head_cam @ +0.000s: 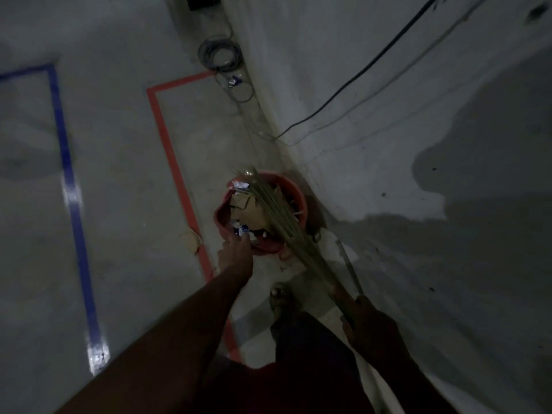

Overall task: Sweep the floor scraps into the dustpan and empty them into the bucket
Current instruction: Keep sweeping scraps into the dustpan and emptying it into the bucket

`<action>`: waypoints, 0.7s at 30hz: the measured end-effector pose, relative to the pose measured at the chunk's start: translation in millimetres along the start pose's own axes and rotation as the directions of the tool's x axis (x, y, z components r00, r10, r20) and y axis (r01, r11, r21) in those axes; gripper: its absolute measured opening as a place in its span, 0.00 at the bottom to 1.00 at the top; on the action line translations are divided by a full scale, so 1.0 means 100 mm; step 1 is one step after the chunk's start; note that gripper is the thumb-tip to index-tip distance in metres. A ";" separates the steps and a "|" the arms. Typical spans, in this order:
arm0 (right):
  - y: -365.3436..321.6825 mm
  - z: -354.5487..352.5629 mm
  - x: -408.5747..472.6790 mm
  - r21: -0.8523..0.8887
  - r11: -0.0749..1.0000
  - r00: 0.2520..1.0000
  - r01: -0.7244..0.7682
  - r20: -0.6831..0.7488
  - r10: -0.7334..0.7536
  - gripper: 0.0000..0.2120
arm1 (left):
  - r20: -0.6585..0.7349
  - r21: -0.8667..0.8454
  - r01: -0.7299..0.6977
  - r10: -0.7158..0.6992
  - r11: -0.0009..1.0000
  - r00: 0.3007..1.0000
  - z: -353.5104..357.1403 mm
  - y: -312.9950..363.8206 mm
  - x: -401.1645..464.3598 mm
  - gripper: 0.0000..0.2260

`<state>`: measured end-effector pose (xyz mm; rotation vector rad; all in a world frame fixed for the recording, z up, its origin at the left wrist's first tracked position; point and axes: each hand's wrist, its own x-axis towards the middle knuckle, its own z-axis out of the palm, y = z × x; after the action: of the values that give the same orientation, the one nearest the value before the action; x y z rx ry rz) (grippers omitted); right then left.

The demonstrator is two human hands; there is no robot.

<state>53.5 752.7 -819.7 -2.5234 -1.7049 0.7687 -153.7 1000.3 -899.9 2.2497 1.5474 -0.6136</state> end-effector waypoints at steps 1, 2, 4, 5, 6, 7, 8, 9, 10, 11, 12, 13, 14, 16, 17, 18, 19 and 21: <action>0.09 0.02 0.05 0.016 0.999 0.999 0.028 -0.030 -0.027 0.29 | -0.003 0.039 -0.016 0.017 0.999 1.000 0.05 0.07 0.07 0.22; 0.17 0.02 0.10 0.014 0.999 0.997 0.053 -0.065 -0.052 0.23 | -0.002 0.055 -0.030 0.030 0.998 1.000 0.08 0.14 0.11 0.21; 0.27 0.02 0.17 -0.012 0.995 0.985 0.096 -0.142 -0.097 0.15 | 0.024 0.072 -0.018 0.016 0.997 1.000 0.09 0.22 0.18 0.19; 0.32 0.03 0.20 -0.010 0.993 0.977 0.114 -0.180 -0.114 0.15 | 0.024 0.102 -0.013 0.010 0.995 1.000 0.06 0.25 0.19 0.18; 0.36 0.02 0.21 -0.007 0.992 0.969 0.124 -0.212 -0.123 0.15 | 0.037 0.133 0.009 -0.014 0.991 0.999 -0.03 0.29 0.19 0.17; 0.40 0.02 0.21 -0.005 0.992 0.965 0.123 -0.234 -0.121 0.14 | 0.048 0.150 0.046 -0.053 0.988 0.997 -0.10 0.31 0.19 0.15; 0.43 0.01 0.21 -0.008 0.993 0.964 0.119 -0.237 -0.117 0.12 | 0.056 0.161 0.072 -0.082 0.984 0.995 -0.17 0.33 0.17 0.13; 0.48 0.02 0.20 -0.020 0.994 0.967 0.110 -0.230 -0.111 0.11 | 0.061 0.175 0.086 -0.098 0.981 0.993 -0.22 0.33 0.15 0.12; 0.51 0.03 0.19 -0.029 0.994 0.971 0.101 -0.214 -0.105 0.14 | 0.062 0.191 0.099 -0.112 0.977 0.992 -0.24 0.32 0.13 0.11; 0.54 0.04 0.17 -0.040 0.994 0.973 0.097 -0.205 -0.104 0.18 | 0.059 0.204 0.108 -0.122 0.973 0.991 -0.27 0.31 0.10 0.11; 0.56 0.04 0.16 -0.037 0.995 0.974 0.089 -0.206 -0.095 0.21 | 0.059 0.228 0.109 -0.125 0.968 0.990 -0.29 0.30 0.08 0.11; 0.56 0.02 0.13 -0.021 0.996 0.973 0.084 -0.212 -0.087 0.22 | 0.059 0.251 0.103 -0.122 0.963 0.991 -0.32 0.28 0.06 0.11; 0.54 -0.03 0.10 -0.005 0.996 0.971 0.089 -0.221 -0.088 0.22 | 0.059 0.255 0.102 -0.121 0.962 0.991 -0.35 0.27 0.02 0.11; 0.50 -0.09 0.05 0.028 0.994 0.968 0.108 -0.230 -0.099 0.18 | 0.055 0.256 0.105 -0.123 0.961 0.991 -0.38 0.23 -0.05 0.12; 0.48 -0.12 0.03 0.044 0.993 0.971 0.107 -0.220 -0.094 0.17 | 0.045 0.241 0.112 -0.127 0.964 0.991 -0.37 0.19 -0.10 0.12; 0.47 -0.12 0.01 0.065 0.993 0.977 0.099 -0.197 -0.084 0.18 | 0.035 0.227 0.119 -0.130 0.967 0.991 -0.35 0.15 -0.15 0.12; 0.45 -0.09 -0.01 0.085 0.993 0.984 0.084 -0.166 -0.069 0.20 | 0.032 0.215 0.129 -0.139 0.968 0.990 -0.32 0.11 -0.20 0.13; 0.42 -0.03 -0.02 0.108 0.992 0.997 0.066 -0.051 -0.061 0.19 | 0.044 0.194 0.150 -0.161 0.969 0.986 -0.24 0.03 -0.32 0.18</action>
<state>91.1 734.8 -827.8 -2.3842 -1.6708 0.7692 -157.4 986.6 -862.6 2.2348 1.7123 -0.8999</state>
